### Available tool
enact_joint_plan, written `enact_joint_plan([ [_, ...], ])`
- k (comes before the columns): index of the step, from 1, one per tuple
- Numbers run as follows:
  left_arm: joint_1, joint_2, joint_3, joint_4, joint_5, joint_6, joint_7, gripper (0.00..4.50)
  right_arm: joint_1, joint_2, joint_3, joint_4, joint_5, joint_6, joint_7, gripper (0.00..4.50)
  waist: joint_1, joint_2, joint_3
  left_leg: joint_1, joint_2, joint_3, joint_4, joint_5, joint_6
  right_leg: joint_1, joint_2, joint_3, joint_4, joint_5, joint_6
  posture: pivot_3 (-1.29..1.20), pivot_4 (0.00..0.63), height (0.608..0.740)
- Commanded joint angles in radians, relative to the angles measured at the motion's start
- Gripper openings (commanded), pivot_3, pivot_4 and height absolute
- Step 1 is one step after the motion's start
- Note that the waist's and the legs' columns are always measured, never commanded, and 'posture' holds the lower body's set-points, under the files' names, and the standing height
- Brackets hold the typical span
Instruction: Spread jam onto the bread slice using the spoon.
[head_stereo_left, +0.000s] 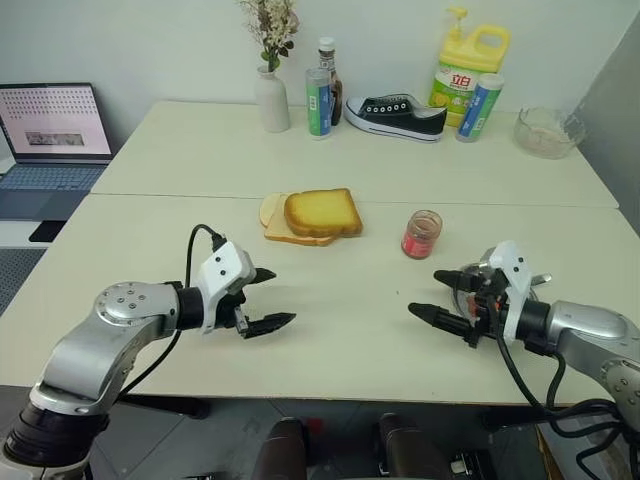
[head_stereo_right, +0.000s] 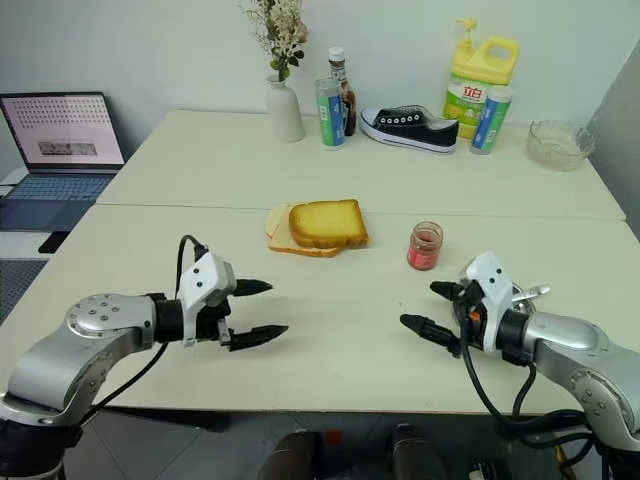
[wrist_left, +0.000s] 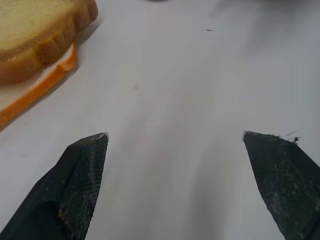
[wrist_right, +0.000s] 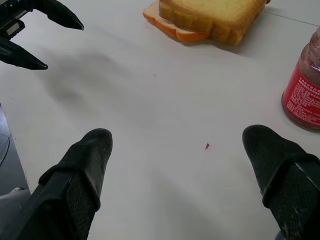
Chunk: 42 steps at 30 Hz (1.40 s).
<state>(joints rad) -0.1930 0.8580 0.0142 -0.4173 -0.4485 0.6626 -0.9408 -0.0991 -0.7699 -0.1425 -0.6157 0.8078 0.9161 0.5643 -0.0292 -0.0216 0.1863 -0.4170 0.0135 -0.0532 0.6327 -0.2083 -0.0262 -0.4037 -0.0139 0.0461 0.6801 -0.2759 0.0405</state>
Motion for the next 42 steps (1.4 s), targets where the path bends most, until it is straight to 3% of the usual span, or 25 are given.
enact_joint_plan([
  [1, -0.014, -0.001, 0.003, -0.012, 0.002, -0.013, 0.004, 4.5, 0.014, -0.003, -0.035, -0.032, 0.007, -0.017, 0.006, 4.45, 0.0, 0.0, 0.0, 0.0, 0.0, 0.0, 0.0, 0.0, 0.0, 0.0, 0.0, 0.0, 0.0, 0.0, 0.0, 0.0, 0.15, 0.74],
  [8, -0.074, -0.061, 0.078, 0.046, -0.058, 0.061, 0.089, 4.5, -0.016, 0.02, -0.023, -0.059, 0.04, -0.003, -0.02, 4.45, 0.0, 0.0, 0.0, 0.0, 0.0, 0.0, 0.0, 0.0, 0.0, 0.0, 0.0, 0.0, 0.0, 0.0, 0.0, 0.0, 0.15, 0.74],
  [14, -0.243, -0.317, 0.243, 0.286, -0.118, 0.125, 0.371, 4.5, -0.14, 0.123, 0.11, -0.061, -0.028, -0.017, -0.101, 4.45, -0.003, -0.001, 0.0, 0.0, 0.0, -0.002, 0.002, 0.0, 0.0, 0.001, 0.001, -0.001, 0.001, 0.001, 0.001, 0.0, 0.15, 0.74],
  [22, -0.383, -0.545, 0.293, 0.526, -0.128, 0.061, 0.528, 4.5, -0.3, 0.257, 0.322, 0.052, -0.239, -0.115, -0.131, 4.45, 0.006, -0.002, -0.001, -0.001, -0.002, -0.002, 0.002, 0.0, 0.0, 0.001, -0.001, -0.001, 0.001, 0.004, -0.003, 0.0, 0.15, 0.74],
  [33, -0.52, -0.614, 0.202, 0.845, -0.007, -0.086, 0.501, 4.5, -0.352, 0.371, 0.344, 0.1, -0.327, -0.148, -0.146, 4.45, 0.002, -0.002, -0.001, -0.001, -0.003, -0.002, 0.003, 0.0, 0.0, 0.001, -0.002, -0.002, 0.001, 0.005, -0.003, 0.0, 0.15, 0.74],
  [39, -0.582, -0.633, 0.195, 1.005, 0.03, -0.164, 0.48, 4.5, -0.352, 0.373, 0.329, 0.102, -0.347, -0.152, -0.146, 4.45, 0.003, -0.002, -0.001, -0.001, -0.003, -0.002, 0.003, 0.0, 0.0, 0.001, -0.002, -0.002, 0.001, 0.005, -0.003, 0.0, 0.15, 0.74],
  [42, -0.612, -0.635, 0.205, 1.043, 0.032, -0.198, 0.467, 3.9, -0.35, 0.397, 0.31, 0.095, -0.337, -0.14, -0.163, 4.5, 0.004, -0.002, -0.001, -0.001, -0.003, -0.003, 0.003, 0.0, -0.001, 0.001, -0.002, -0.002, 0.001, 0.005, -0.003, 0.0, 0.15, 0.74],
])
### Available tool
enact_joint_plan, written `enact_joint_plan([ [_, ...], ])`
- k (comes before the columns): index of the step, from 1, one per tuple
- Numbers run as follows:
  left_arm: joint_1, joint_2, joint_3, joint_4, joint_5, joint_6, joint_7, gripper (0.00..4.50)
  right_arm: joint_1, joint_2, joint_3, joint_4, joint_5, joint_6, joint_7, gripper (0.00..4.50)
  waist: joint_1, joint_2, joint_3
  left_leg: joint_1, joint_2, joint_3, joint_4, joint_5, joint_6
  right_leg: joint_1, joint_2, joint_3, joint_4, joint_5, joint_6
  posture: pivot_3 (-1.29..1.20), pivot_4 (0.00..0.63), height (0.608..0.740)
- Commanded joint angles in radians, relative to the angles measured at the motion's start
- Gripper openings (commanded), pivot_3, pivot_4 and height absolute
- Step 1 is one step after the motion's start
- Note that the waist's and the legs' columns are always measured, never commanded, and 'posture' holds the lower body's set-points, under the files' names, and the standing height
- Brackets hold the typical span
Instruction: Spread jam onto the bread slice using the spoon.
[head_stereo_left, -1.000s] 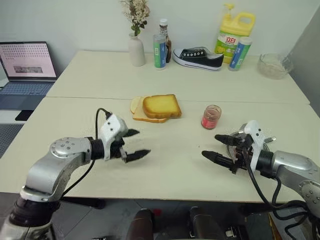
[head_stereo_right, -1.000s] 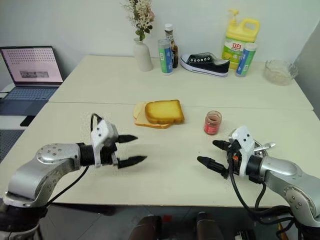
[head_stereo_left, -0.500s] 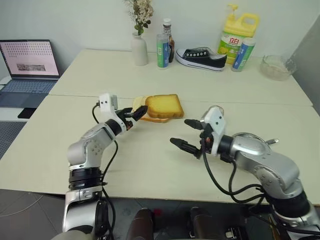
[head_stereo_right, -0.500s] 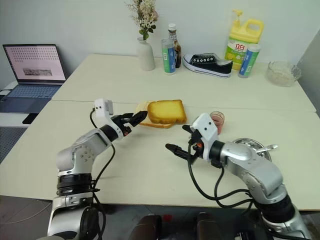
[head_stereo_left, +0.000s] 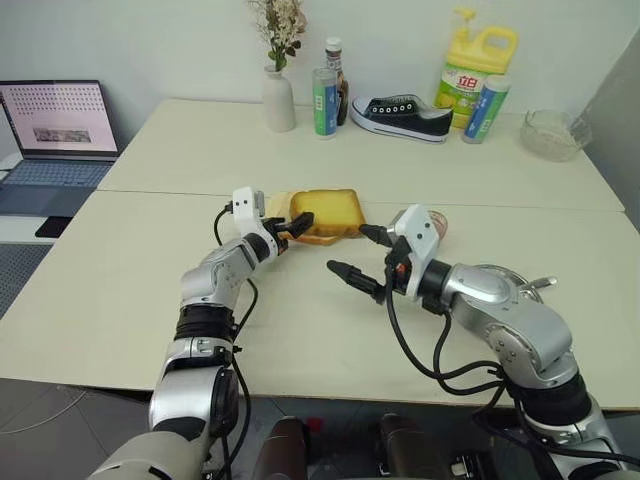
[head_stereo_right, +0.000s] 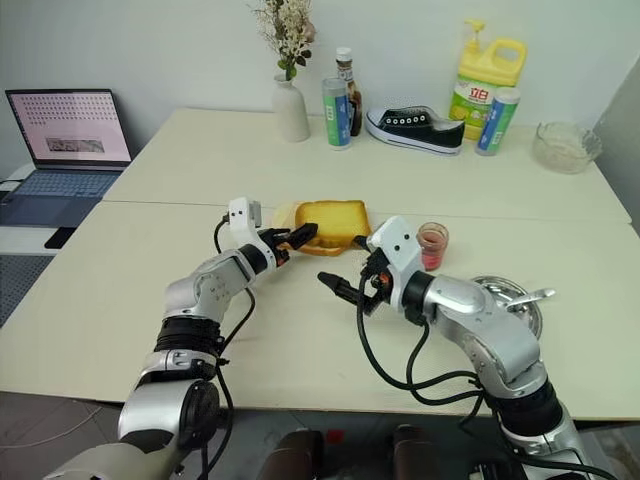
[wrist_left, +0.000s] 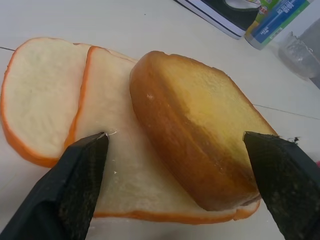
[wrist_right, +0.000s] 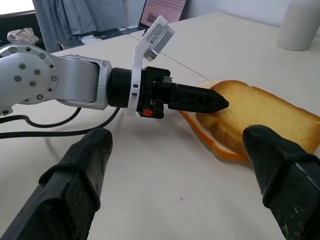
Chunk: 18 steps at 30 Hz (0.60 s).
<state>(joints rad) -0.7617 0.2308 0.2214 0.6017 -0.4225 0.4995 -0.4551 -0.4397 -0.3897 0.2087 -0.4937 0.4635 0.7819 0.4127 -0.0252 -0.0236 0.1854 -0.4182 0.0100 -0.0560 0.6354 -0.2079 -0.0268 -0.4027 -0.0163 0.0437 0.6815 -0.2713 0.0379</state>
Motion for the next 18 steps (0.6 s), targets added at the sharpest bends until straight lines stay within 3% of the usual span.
enact_joint_plan([
  [1, -0.05, -0.007, 0.001, 0.033, 0.006, -0.041, -0.022, 3.62, -0.01, 0.021, -0.045, -0.028, 0.009, -0.003, -0.013, 4.5, 0.001, 0.0, 0.0, 0.0, 0.0, 0.0, 0.0, 0.0, 0.0, 0.0, 0.0, 0.0, 0.0, 0.0, 0.0, 0.0, 0.15, 0.74],
  [12, -0.084, 0.01, 0.01, 0.068, 0.014, -0.065, -0.042, 0.12, 0.013, 0.01, -0.086, -0.038, 0.0, 0.005, -0.01, 4.5, -0.002, 0.0, 0.0, 0.0, -0.001, 0.0, 0.0, 0.0, 0.0, 0.0, -0.001, 0.0, 0.0, 0.0, 0.0, 0.0, 0.15, 0.74],
  [18, -0.121, 0.021, 0.025, 0.083, 0.011, -0.076, -0.041, 0.03, 0.004, 0.016, -0.125, -0.027, 0.007, 0.015, -0.023, 4.5, -0.002, 0.0, 0.0, -0.001, -0.001, 0.0, 0.0, 0.0, 0.0, 0.0, -0.001, -0.001, 0.0, 0.0, 0.0, 0.0, 0.15, 0.74],
])
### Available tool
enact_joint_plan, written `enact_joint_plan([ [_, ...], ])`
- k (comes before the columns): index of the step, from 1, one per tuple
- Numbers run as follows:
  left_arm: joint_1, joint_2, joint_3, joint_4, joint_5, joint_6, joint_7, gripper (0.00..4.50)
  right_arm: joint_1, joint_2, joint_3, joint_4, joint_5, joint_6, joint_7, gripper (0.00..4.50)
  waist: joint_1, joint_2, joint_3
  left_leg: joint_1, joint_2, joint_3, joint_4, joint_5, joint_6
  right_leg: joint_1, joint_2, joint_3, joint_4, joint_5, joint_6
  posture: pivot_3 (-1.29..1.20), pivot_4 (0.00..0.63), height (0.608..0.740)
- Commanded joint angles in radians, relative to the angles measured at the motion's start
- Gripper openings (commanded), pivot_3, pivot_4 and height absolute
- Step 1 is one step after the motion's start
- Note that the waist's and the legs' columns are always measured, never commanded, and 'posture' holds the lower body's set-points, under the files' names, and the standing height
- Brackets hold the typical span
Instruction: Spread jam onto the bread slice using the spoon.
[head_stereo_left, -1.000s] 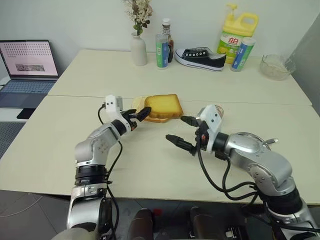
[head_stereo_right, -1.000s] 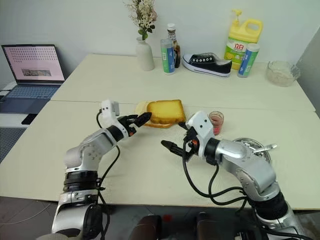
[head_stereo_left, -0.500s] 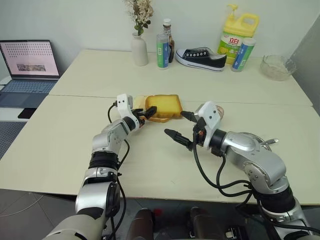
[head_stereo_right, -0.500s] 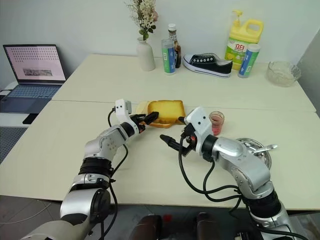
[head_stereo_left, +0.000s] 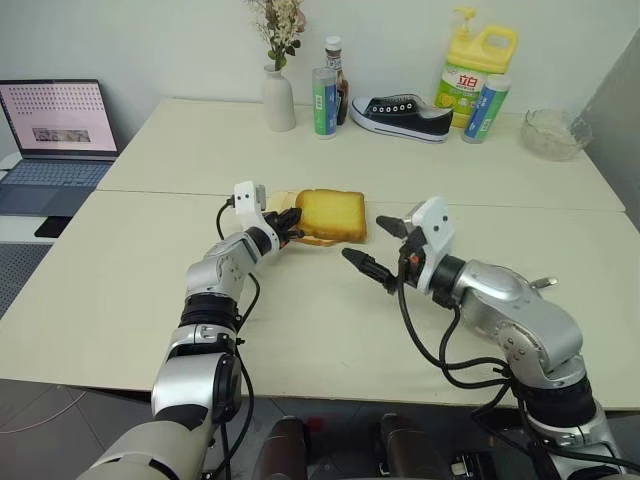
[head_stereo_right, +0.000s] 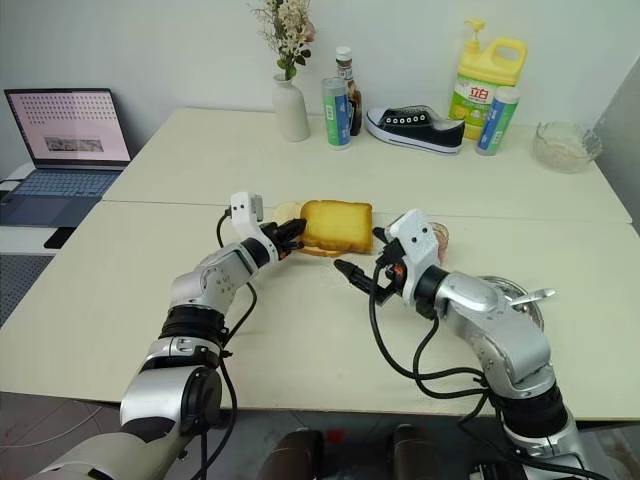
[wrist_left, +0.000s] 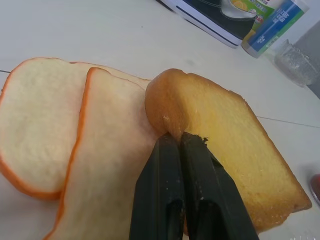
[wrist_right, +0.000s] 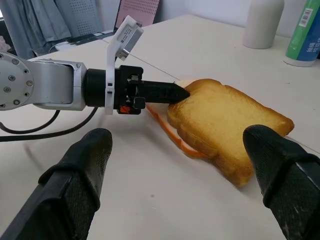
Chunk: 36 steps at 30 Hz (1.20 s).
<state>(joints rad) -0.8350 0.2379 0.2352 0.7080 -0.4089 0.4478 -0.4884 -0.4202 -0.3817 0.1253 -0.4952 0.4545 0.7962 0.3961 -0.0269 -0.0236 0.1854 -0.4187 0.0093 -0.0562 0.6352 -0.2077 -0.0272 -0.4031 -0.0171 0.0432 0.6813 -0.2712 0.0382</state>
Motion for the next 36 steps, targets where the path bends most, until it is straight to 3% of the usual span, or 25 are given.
enact_joint_plan([
  [1, -0.056, 0.018, 0.013, -0.029, -0.005, -0.021, -0.012, 0.03, -0.016, 0.007, -0.047, -0.03, 0.02, 0.004, -0.005, 4.5, 0.0, 0.0, 0.0, 0.0, 0.0, 0.0, 0.0, 0.0, 0.0, 0.0, 0.0, 0.0, 0.0, 0.0, 0.0, 0.0, 0.15, 0.74],
  [7, -0.091, 0.073, -0.028, -0.123, -0.009, 0.057, -0.102, 0.03, 0.008, -0.013, -0.081, -0.053, 0.037, 0.019, 0.007, 4.5, -0.003, 0.0, 0.0, 0.0, 0.0, 0.0, -0.001, 0.0, 0.0, 0.0, 0.0, 0.0, 0.0, 0.0, 0.0, 0.0, 0.15, 0.74],
  [15, -0.105, 0.261, -0.129, -0.338, -0.026, 0.204, -0.339, 0.03, 0.044, -0.099, -0.166, -0.138, 0.133, 0.091, 0.053, 4.5, -0.005, 0.0, 0.0, 0.0, 0.001, 0.0, -0.003, 0.0, 0.0, -0.001, 0.0, 0.0, 0.0, 0.0, 0.0, 0.0, 0.15, 0.74],
  [20, -0.1, 0.434, -0.221, -0.473, -0.051, 0.263, -0.611, 0.03, 0.123, -0.236, -0.297, -0.232, 0.307, 0.188, 0.148, 4.5, -0.005, 0.0, 0.0, 0.0, 0.001, 0.0, -0.005, 0.0, 0.0, -0.001, 0.0, 0.0, -0.001, 0.0, 0.0, 0.0, 0.15, 0.74],
  [25, -0.048, 0.53, -0.285, -0.646, -0.141, 0.336, -0.833, 0.03, 0.245, -0.399, -0.417, -0.237, 0.41, 0.221, 0.261, 4.5, -0.004, 0.0, 0.0, 0.0, 0.001, 0.001, -0.005, 0.0, 0.0, -0.001, 0.0, 0.0, -0.001, -0.001, 0.0, 0.0, 0.15, 0.74],
  [31, 0.038, 0.542, -0.414, -0.778, -0.112, 0.279, -0.946, 0.03, 0.318, -0.472, -0.488, -0.216, 0.505, 0.234, 0.306, 4.5, -0.004, 0.0, 0.0, 0.001, 0.002, 0.002, -0.004, 0.0, 0.0, -0.001, 0.001, 0.002, -0.001, -0.003, 0.004, 0.0, 0.15, 0.74],
  [36, 0.073, 0.425, -0.502, -0.706, 0.001, 0.119, -0.887, 0.03, 0.344, -0.474, -0.499, -0.22, 0.535, 0.232, 0.273, 4.5, -0.002, 0.0, 0.0, 0.001, 0.002, 0.003, -0.003, 0.0, 0.0, 0.0, 0.002, 0.002, -0.001, -0.004, 0.004, 0.0, 0.15, 0.74],
])
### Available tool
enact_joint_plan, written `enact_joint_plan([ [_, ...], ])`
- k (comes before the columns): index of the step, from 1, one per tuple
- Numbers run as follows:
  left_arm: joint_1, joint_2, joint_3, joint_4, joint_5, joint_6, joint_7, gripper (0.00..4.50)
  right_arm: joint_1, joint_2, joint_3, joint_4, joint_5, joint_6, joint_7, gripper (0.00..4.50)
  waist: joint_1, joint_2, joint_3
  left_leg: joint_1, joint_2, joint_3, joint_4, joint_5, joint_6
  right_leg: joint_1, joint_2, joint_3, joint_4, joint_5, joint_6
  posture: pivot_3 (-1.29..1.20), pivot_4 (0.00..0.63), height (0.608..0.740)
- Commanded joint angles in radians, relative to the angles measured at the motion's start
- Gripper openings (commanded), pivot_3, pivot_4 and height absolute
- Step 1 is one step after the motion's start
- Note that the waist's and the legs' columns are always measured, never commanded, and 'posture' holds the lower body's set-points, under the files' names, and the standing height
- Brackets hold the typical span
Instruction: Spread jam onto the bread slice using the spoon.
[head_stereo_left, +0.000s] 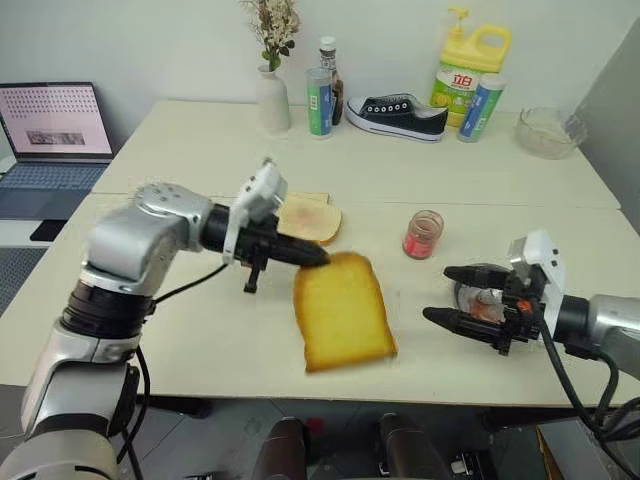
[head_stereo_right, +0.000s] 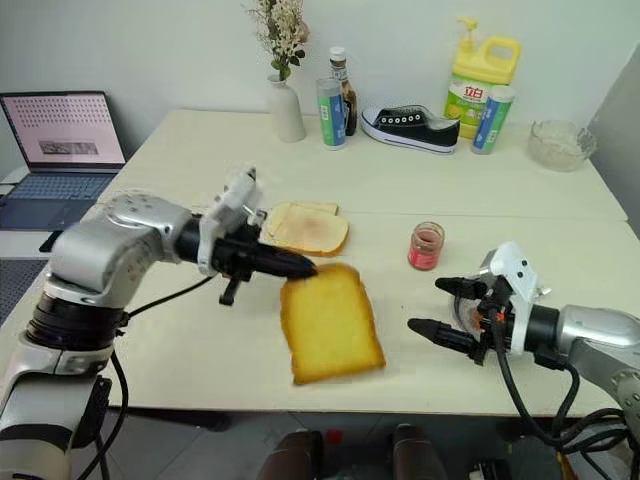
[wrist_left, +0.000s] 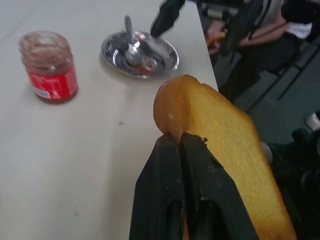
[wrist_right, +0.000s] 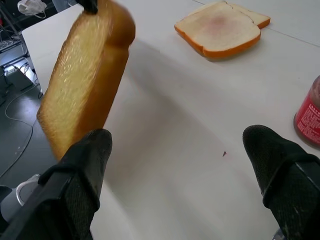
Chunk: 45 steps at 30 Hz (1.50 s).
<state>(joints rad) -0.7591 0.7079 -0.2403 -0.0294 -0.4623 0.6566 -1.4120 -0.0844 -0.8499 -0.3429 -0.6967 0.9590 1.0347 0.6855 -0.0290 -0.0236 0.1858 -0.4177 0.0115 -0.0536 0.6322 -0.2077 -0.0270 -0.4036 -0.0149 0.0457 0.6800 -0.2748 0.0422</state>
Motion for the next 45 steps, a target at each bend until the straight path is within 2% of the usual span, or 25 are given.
enact_joint_plan([
  [1, -0.001, -0.067, -0.043, 0.054, 0.083, -0.124, 0.049, 0.03, 0.013, -0.005, -0.03, -0.022, 0.037, -0.007, -0.023, 4.5, 0.001, 0.0, 0.0, 0.0, 0.0, 0.0, 0.0, 0.0, 0.0, 0.0, 0.0, 0.0, 0.0, 0.0, 0.0, 0.0, 0.15, 0.74],
  [4, 0.014, -0.135, -0.119, 0.153, 0.197, -0.272, 0.084, 0.03, 0.036, -0.01, -0.039, -0.042, 0.066, 0.002, -0.045, 4.5, 0.002, 0.0, 0.0, -0.001, 0.0, 0.0, 0.001, 0.0, 0.0, 0.0, 0.0, 0.0, 0.0, 0.0, 0.0, 0.0, 0.15, 0.74],
  [8, 0.01, -0.199, -0.151, 0.243, 0.281, -0.383, 0.124, 0.03, 0.057, -0.027, -0.071, -0.057, 0.113, 0.008, -0.077, 4.5, 0.001, 0.0, 0.0, -0.001, 0.0, 0.0, 0.001, 0.0, 0.0, 0.0, 0.0, 0.0, 0.0, 0.0, 0.0, 0.0, 0.15, 0.74],
  [14, -0.022, -0.262, -0.167, 0.419, 0.401, -0.545, 0.19, 0.03, 0.066, -0.022, -0.061, -0.074, 0.133, -0.01, -0.134, 4.5, 0.0, 0.0, 0.0, -0.001, 0.0, 0.0, 0.001, 0.0, 0.0, 0.0, 0.0, 0.001, 0.0, 0.0, 0.0, 0.0, 0.15, 0.74],
  [18, -0.094, -0.321, -0.142, 0.571, 0.461, -0.632, 0.283, 0.03, 0.062, -0.017, -0.047, -0.081, 0.148, -0.019, -0.164, 4.5, 0.003, -0.001, 0.0, -0.001, -0.001, 0.0, 0.002, 0.0, 0.0, 0.0, 0.0, 0.0, 0.0, 0.0, 0.0, 0.0, 0.15, 0.74],
  [22, -0.169, -0.384, -0.116, 0.709, 0.48, -0.695, 0.348, 0.03, 0.055, -0.016, -0.034, -0.077, 0.153, -0.027, -0.182, 4.5, 0.003, -0.001, 0.0, -0.003, -0.001, -0.001, 0.004, 0.0, 0.0, 0.0, 0.0, 0.0, 0.0, 0.0, 0.001, 0.0, 0.15, 0.74],
  [26, -0.194, -0.423, -0.118, 0.772, 0.494, -0.732, 0.351, 0.03, 0.061, -0.013, -0.035, -0.076, 0.156, -0.032, -0.198, 4.5, 0.003, -0.001, 0.0, -0.003, -0.001, -0.001, 0.004, 0.0, 0.0, 0.0, 0.0, 0.0, 0.0, 0.0, 0.001, 0.0, 0.15, 0.74],
  [32, -0.168, -0.431, -0.141, 0.789, 0.528, -0.781, 0.31, 0.03, 0.093, -0.014, -0.048, -0.095, 0.184, -0.037, -0.228, 4.5, 0.0, -0.001, 0.0, -0.003, -0.001, -0.001, 0.004, 0.0, 0.0, 0.0, 0.0, 0.0, 0.0, 0.001, 0.001, 0.0, 0.15, 0.74],
  [39, -0.196, -0.465, -0.111, 0.868, 0.56, -0.856, 0.391, 0.03, 0.103, -0.018, -0.049, -0.106, 0.187, -0.047, -0.265, 4.5, 0.002, -0.001, 0.0, -0.003, -0.001, -0.001, 0.004, 0.0, 0.0, 0.0, 0.0, 0.0, 0.0, 0.001, 0.001, 0.0, 0.15, 0.74],
  [40, -0.204, -0.468, -0.099, 0.876, 0.551, -0.863, 0.393, 0.46, 0.107, -0.019, -0.052, -0.107, 0.188, -0.047, -0.269, 4.5, 0.002, -0.001, 0.0, -0.003, -0.001, -0.001, 0.004, 0.0, 0.0, 0.0, 0.0, 0.0, 0.0, 0.001, 0.001, 0.0, 0.15, 0.74],
  [44, -0.214, -0.466, -0.052, 0.859, 0.517, -0.851, 0.375, 1.52, 0.139, -0.024, -0.084, -0.107, 0.192, -0.046, -0.282, 4.5, 0.002, -0.001, 0.0, -0.003, -0.001, -0.001, 0.004, 0.0, 0.0, 0.0, 0.0, 0.0, 0.0, 0.001, 0.001, 0.0, 0.15, 0.74],
  [45, -0.213, -0.461, -0.041, 0.843, 0.508, -0.841, 0.366, 1.9, 0.152, -0.026, -0.098, -0.108, 0.193, -0.045, -0.285, 4.5, 0.002, -0.001, 0.0, -0.003, -0.001, -0.001, 0.004, 0.0, 0.0, 0.0, 0.0, 0.0, 0.0, 0.001, 0.001, 0.0, 0.15, 0.74],
])
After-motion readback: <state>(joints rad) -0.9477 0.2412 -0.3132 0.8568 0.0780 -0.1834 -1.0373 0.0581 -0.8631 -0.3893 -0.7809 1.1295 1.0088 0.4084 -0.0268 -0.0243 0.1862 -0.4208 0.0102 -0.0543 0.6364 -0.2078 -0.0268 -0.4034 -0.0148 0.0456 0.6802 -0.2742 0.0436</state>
